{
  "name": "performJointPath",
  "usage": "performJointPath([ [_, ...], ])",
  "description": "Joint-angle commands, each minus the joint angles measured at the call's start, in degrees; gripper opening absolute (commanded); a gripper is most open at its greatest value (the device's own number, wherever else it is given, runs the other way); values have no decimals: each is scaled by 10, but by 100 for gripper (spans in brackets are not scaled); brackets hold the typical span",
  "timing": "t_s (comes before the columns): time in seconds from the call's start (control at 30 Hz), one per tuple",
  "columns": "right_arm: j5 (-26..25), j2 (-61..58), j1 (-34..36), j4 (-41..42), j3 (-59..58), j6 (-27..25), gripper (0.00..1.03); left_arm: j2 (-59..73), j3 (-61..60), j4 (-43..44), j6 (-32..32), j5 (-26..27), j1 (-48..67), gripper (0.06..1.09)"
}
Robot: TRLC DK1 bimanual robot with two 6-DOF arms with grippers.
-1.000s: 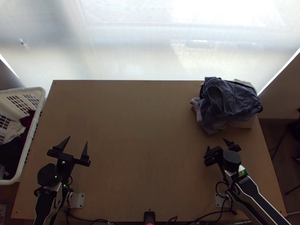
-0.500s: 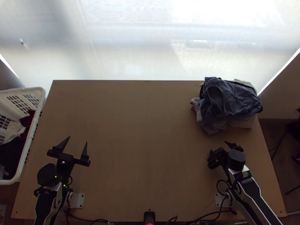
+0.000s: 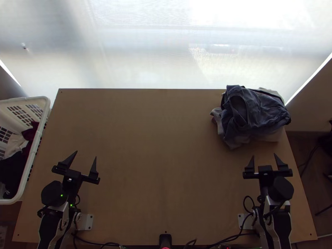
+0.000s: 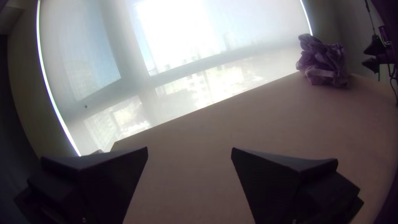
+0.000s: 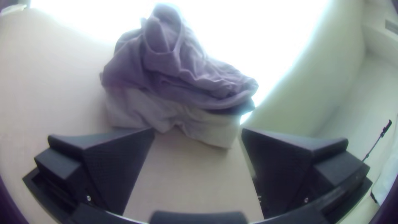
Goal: Fold the t-shirt
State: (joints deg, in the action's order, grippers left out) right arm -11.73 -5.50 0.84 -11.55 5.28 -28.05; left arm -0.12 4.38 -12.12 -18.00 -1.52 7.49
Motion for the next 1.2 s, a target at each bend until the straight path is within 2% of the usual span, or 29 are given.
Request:
performJointPath([
  [0.0, 7, 56, 28, -1, 0, 24, 98, 0, 0, 0, 0, -1, 1, 104],
  [0.07, 10, 56, 24, -6, 0, 12, 98, 0, 0, 0, 0, -1, 0, 104],
  [1.17, 11, 56, 31, -6, 0, 12, 98, 0, 0, 0, 0, -1, 0, 104],
])
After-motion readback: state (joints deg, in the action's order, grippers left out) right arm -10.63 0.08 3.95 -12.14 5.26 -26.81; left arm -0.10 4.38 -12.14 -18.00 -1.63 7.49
